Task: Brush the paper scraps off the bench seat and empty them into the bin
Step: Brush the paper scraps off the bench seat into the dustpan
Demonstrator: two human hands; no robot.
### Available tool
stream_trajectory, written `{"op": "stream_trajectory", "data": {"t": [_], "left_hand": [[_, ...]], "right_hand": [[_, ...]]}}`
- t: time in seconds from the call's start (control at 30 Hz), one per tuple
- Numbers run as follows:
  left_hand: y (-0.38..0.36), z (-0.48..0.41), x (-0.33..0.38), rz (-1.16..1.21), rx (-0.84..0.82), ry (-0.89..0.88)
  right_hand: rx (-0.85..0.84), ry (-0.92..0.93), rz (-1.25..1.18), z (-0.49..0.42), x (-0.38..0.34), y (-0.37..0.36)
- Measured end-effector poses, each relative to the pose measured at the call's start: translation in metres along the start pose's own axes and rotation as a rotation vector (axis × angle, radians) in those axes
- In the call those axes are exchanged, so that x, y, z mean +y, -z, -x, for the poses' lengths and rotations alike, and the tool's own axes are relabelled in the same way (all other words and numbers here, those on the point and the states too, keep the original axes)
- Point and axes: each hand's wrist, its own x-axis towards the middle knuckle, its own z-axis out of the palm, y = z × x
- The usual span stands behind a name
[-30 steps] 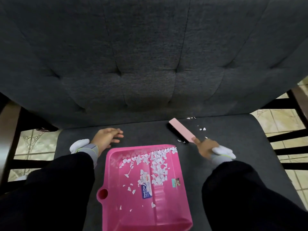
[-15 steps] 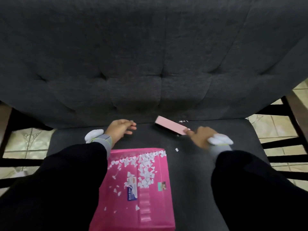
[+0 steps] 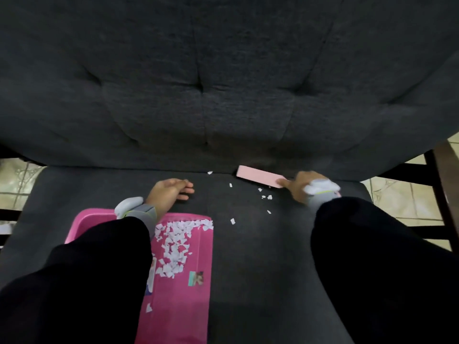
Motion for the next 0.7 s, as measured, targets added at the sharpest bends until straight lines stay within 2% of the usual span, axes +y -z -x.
{"op": "stream_trajectory", "data": {"t": [0.2, 0.27, 0.4, 0.57, 0.7], "left_hand": [[-0.004, 0.008, 0.006, 0.075, 0.028, -0.045], [-0.001, 0.01, 0.007, 0.086, 0.032, -0.04], [0.004, 0.015, 0.006, 0.079, 0.029, -0.044], [0.02, 0.022, 0.009, 0.057, 0.063, -0.087], [0.041, 0.023, 0.007, 0.041, 0.097, -0.116]], "right_hand": [[-0.078, -0.245, -0.036, 0.016, 0.06, -0.007], [-0.14, -0.273, -0.1, 0.012, 0.079, -0.015], [-0.26, -0.217, -0.197, 0.032, 0.112, -0.015], [-0.183, -0.289, -0.461, 0.052, 0.126, -0.015], [-0.121, -0.384, -0.411, 0.055, 0.113, -0.028]]}}
